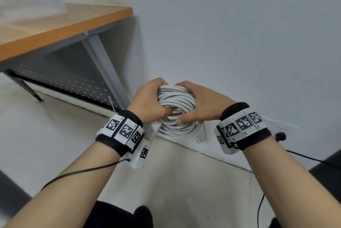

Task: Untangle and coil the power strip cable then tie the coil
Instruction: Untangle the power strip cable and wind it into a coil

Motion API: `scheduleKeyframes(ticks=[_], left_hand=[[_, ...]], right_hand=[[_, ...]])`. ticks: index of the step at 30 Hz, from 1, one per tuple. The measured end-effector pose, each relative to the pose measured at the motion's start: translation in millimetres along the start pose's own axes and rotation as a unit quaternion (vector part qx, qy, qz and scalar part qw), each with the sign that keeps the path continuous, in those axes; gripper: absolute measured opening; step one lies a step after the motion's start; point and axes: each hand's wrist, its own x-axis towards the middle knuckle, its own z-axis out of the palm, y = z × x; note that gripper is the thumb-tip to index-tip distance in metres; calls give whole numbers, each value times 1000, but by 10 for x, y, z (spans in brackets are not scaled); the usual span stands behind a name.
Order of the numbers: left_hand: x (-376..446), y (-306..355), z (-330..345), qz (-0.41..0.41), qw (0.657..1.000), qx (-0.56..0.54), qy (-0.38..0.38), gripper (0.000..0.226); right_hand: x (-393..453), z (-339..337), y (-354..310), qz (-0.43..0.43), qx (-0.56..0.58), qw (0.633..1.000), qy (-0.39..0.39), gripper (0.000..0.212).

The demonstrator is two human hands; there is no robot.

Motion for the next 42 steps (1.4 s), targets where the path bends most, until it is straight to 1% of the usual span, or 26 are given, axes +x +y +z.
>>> scheduleKeyframes(ticks=[3, 4, 6, 10, 13, 16, 23, 29, 34, 38, 42], left_hand=[[-33, -87, -120, -8, 1000, 11, 3, 39], [-34, -109, -151, -10, 1000, 12, 4, 39], [-36, -166, -242, -11, 1000, 17, 13, 38], [-16, -264, -414, -15, 999, 12, 28, 38], [-5, -348, -516, -22, 999, -1, 38, 38], [-16, -469, -611, -33, 998, -2, 44, 38], [-75, -763, -724, -71, 997, -5, 13, 37], [-92, -1036, -708, -87, 996, -3, -14, 38], [-37, -1250, -603, -113, 993, -39, 12, 42], [41, -1439, -549, -132, 990, -41, 22, 45], [67, -1630, -547, -164, 982, -85, 36, 58]], right_hand=[[126, 121, -68, -18, -39, 998, 50, 55], [163, 141, -88, -23, -42, 997, 61, 48], [264, 197, -161, -36, -34, 996, 74, 41], [468, 287, -287, -51, -12, 993, 104, 34], [612, 341, -384, -54, -6, 991, 123, 32], [751, 407, -478, -59, -5, 992, 116, 30], [979, 625, -558, -45, -8, 996, 80, 29], [1193, 833, -433, -51, 18, 997, 55, 31], [1476, 849, -284, -66, 34, 997, 8, 31], [1726, 894, -188, -81, 36, 996, -15, 28], [1984, 916, -148, -97, 34, 994, -41, 33]])
